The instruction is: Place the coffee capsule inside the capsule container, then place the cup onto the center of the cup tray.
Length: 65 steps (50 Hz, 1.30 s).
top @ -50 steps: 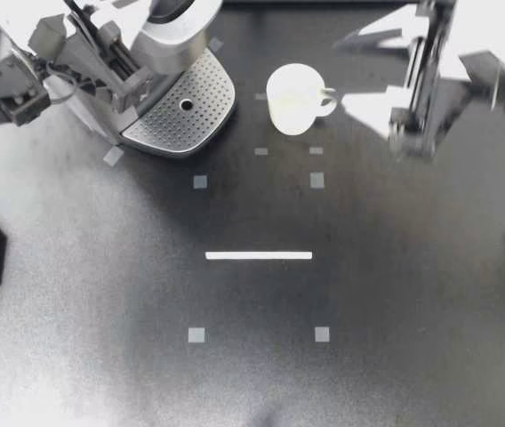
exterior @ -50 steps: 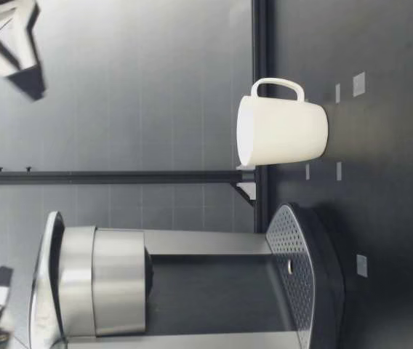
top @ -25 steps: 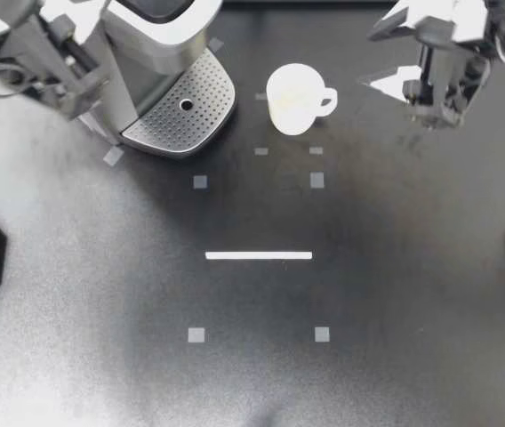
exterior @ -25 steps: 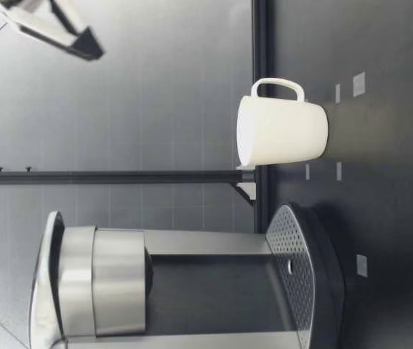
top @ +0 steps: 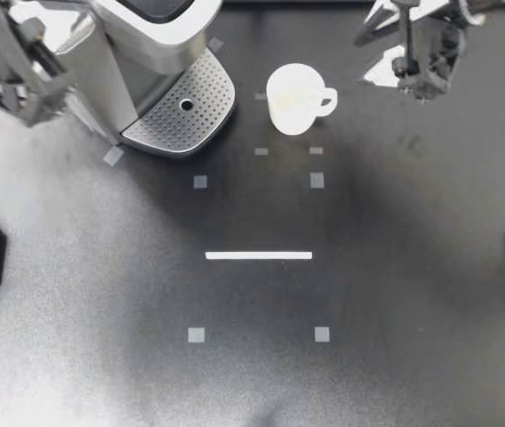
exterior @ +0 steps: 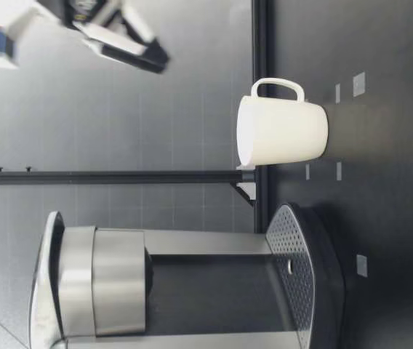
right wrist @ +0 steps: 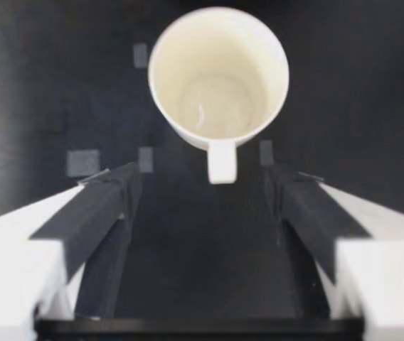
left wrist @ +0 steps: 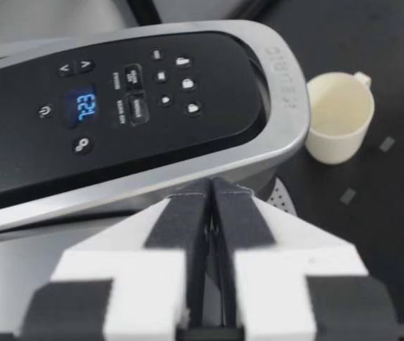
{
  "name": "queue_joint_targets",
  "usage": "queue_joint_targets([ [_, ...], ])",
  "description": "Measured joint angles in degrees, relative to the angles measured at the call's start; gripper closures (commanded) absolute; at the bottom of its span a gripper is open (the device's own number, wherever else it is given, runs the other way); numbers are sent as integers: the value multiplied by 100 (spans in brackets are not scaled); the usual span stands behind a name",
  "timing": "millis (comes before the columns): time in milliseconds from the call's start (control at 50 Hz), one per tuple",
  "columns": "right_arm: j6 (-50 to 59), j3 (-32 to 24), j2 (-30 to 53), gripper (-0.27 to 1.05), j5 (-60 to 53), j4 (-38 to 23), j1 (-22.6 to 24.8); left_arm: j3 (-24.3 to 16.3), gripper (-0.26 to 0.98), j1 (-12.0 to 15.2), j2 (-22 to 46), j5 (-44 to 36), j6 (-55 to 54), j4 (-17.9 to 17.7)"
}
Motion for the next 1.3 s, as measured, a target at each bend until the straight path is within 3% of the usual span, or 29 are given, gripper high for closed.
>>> queue_joint_targets([
  [580, -413, 26, 1063, 12, -571, 220, 0, 431, 61, 0, -492, -237, -35, 97],
  [1300, -519, 35, 1512, 13, -958, 220, 299, 466, 61, 0, -448, -369, -44, 176],
])
